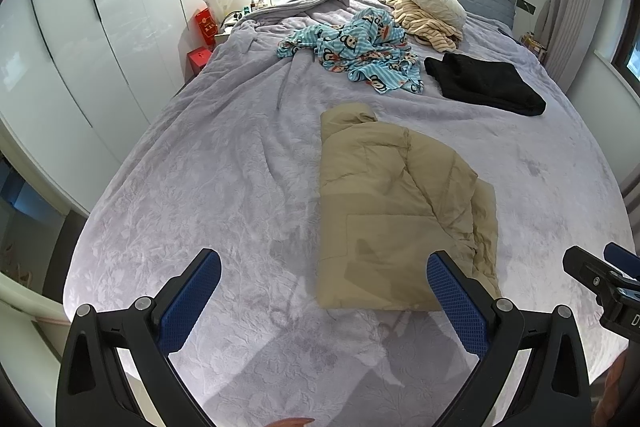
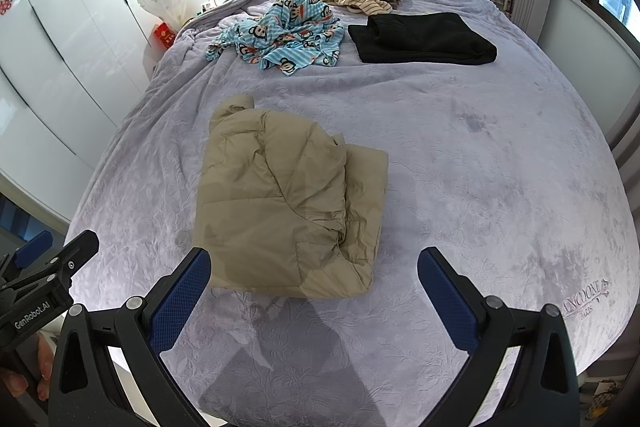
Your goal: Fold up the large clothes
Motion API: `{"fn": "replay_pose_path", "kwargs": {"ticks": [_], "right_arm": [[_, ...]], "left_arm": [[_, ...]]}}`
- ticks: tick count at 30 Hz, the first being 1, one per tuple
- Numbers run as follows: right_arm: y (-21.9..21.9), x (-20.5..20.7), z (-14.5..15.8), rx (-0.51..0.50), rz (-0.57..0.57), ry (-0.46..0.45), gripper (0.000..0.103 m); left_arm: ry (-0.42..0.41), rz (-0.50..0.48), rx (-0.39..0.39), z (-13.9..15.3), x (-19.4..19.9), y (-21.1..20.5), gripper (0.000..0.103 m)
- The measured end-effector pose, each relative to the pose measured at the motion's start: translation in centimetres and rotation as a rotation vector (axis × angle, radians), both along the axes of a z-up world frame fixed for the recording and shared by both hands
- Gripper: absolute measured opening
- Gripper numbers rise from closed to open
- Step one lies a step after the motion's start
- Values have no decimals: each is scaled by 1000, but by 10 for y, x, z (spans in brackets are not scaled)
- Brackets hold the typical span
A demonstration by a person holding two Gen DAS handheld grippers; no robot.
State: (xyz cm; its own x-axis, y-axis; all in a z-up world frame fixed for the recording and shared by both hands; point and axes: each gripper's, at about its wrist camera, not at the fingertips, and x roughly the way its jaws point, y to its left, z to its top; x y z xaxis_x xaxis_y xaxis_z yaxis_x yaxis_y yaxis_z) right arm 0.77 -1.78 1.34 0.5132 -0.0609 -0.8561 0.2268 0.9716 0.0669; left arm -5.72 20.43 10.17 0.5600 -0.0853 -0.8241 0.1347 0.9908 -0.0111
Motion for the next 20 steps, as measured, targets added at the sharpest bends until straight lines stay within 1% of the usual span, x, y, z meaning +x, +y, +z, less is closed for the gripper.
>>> {"fn": "replay_pose_path", "kwargs": {"ticks": [20], "right_arm": [[3,-2,1,0,-6,2,103]], "left_arm": [[0,-3,-8,-1,0,5,103]]}}
